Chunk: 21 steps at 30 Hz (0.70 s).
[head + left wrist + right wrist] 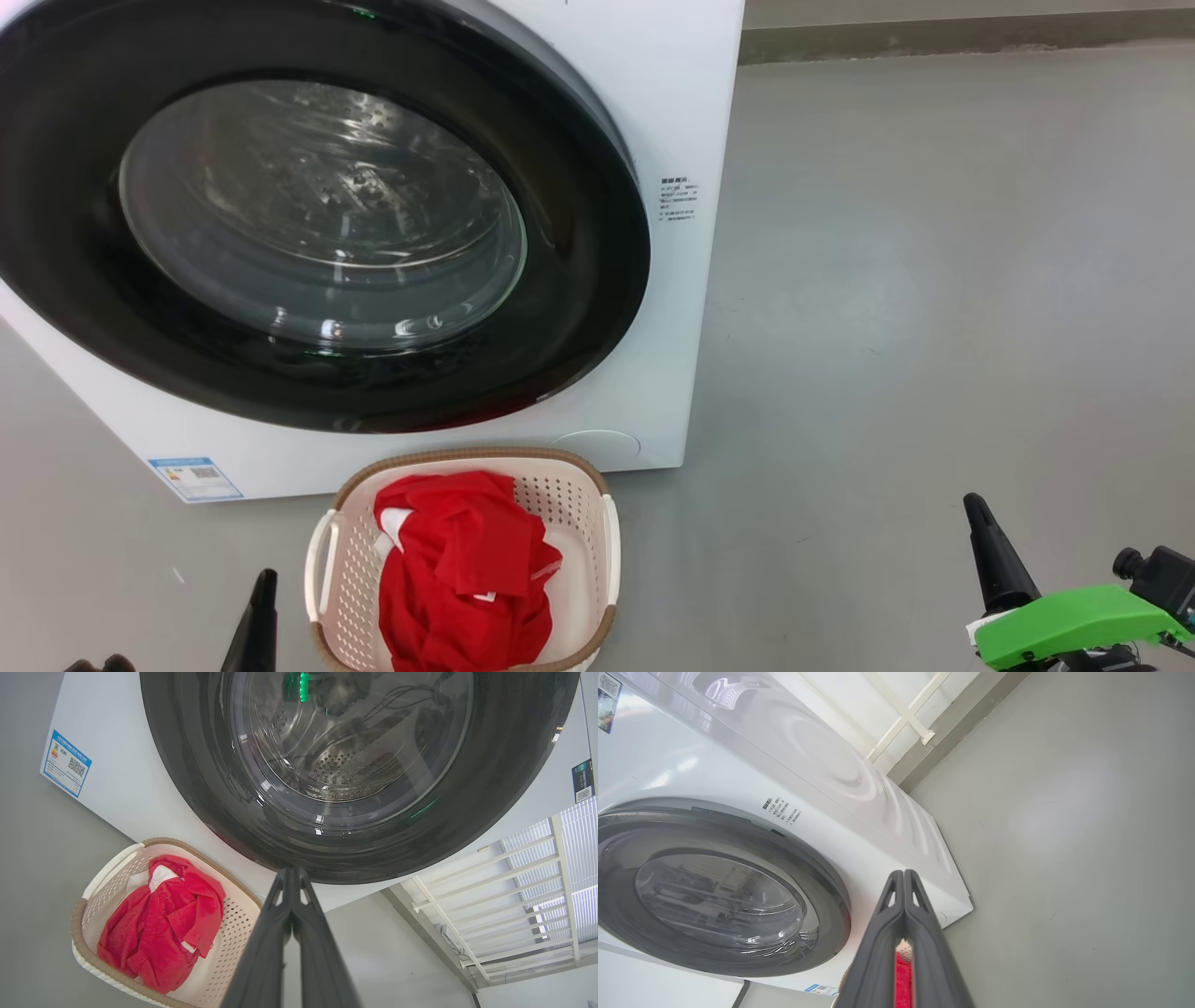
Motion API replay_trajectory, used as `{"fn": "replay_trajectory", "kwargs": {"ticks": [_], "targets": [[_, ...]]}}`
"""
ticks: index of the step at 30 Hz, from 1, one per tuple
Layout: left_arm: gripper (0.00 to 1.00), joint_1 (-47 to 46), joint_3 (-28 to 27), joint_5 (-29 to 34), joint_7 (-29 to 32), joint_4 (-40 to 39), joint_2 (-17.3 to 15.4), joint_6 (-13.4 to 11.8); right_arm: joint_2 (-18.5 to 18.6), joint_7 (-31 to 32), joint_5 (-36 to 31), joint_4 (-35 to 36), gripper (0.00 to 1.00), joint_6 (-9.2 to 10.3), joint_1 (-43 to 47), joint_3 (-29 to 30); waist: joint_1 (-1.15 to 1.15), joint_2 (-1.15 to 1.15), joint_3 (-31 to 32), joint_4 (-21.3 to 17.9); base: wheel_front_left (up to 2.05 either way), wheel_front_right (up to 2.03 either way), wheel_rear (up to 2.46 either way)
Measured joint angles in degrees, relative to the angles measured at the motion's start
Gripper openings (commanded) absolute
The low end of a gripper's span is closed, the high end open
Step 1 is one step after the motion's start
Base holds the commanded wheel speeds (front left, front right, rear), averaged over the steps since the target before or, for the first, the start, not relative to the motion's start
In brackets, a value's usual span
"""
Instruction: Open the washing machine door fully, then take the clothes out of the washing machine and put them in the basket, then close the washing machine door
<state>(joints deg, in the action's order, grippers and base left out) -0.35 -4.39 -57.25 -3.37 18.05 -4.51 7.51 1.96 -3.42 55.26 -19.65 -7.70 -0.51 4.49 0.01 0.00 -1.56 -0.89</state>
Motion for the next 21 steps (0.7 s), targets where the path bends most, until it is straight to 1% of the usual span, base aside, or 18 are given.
{"fn": "replay_trajectory", "kwargs": {"ticks": [7, 12, 21], "targets": [[0.00, -0.12, -0.02, -4.75, 1.36, -0.27, 0.23, 0.00, 0.01, 1.32, 5.19, 0.42, 0.00, 0.00, -0.01, 0.29, 0.00, 0.00, 0.19, 0.12, 0.00, 0.00, 0.00], [0.00, -0.23, -0.03, -6.84, 1.88, -0.46, 0.37, 0.00, 0.01, 1.96, 7.25, 0.75, 0.00, 0.00, -0.02, 0.37, 0.00, 0.00, 0.28, 0.18, 0.00, 0.00, 0.00], [0.00, -1.26, -0.07, -12.23, 3.38, -0.78, 0.59, 0.00, 0.01, 3.49, 13.05, 1.24, 0.00, 0.15, -0.40, 0.70, 0.00, 0.00, 0.49, 0.32, 0.00, 0.00, 0.00]]}}
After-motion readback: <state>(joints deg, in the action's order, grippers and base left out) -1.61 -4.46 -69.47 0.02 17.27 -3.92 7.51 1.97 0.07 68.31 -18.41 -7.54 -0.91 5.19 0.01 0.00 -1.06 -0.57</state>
